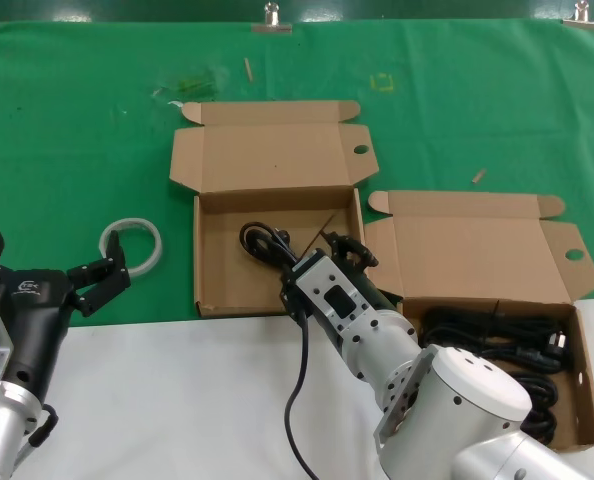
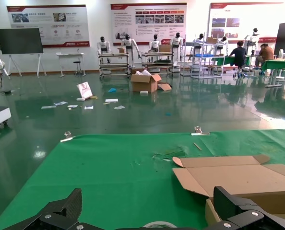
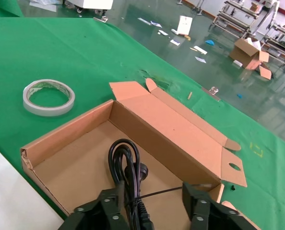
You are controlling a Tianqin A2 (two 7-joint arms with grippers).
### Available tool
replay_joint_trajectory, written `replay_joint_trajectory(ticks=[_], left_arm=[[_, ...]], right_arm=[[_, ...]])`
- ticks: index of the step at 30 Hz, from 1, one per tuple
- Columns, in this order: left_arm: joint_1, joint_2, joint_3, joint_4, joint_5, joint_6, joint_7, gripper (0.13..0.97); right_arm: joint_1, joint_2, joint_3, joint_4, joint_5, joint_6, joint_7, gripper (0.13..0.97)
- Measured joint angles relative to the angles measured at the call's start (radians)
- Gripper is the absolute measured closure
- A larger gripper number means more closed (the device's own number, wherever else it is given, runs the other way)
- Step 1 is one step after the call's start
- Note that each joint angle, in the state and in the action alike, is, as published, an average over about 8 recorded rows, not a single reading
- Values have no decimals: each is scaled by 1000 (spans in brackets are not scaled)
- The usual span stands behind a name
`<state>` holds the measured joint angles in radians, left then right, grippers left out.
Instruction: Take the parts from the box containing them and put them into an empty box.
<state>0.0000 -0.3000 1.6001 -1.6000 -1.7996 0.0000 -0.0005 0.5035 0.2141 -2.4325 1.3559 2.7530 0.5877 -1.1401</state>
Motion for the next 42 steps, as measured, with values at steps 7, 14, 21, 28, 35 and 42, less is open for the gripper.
replay_joint_trajectory(ticks=[7, 14, 21, 28, 35, 42], left_arm=[[0, 0, 0, 0, 0, 0, 0, 132], [0, 0, 0, 0, 0, 0, 0, 132], [0, 0, 0, 0, 0, 0, 0, 132], [0, 0, 0, 0, 0, 0, 0, 132], [0, 0, 0, 0, 0, 0, 0, 132], [0, 0, 0, 0, 0, 0, 0, 132]], right_arm=[[-10, 0, 16, 5, -18, -11, 22, 597], [-46, 0, 75, 22, -86, -53, 103, 495], [-91, 0, 150, 44, -172, -106, 206, 354], [-138, 0, 228, 67, -261, -161, 312, 239], [-185, 0, 305, 90, -350, -216, 418, 162], [-232, 0, 384, 112, -439, -271, 525, 137]])
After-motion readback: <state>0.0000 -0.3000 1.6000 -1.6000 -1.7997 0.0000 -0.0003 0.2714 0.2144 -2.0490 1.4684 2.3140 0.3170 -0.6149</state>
